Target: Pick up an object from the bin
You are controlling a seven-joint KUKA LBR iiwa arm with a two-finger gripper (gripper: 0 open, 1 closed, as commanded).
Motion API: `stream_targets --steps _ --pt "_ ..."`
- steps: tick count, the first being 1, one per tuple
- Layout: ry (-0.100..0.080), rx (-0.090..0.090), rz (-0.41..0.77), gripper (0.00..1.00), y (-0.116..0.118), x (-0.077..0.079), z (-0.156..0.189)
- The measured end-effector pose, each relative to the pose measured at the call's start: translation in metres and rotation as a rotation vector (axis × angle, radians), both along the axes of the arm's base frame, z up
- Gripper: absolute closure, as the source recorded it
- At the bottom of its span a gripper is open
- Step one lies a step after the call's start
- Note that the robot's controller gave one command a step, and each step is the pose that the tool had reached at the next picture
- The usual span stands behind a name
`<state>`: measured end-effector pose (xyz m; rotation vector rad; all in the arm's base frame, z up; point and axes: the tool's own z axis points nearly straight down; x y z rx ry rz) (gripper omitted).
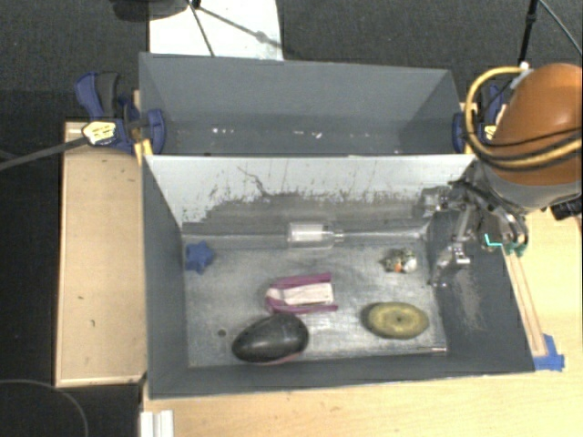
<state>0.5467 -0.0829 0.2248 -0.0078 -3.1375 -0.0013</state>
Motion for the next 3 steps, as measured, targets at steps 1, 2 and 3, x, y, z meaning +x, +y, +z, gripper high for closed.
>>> stream_targets --steps 1,2,3 --pt "-0.005 0.000 0.425 0.00 -0.014 0.015 -0.156" --pt "-0.003 0.001 0.533 0.00 0.014 0.008 -0.154" --pt "-0.004 -0.001 0.533 1.00 0.013 0.009 -0.153"
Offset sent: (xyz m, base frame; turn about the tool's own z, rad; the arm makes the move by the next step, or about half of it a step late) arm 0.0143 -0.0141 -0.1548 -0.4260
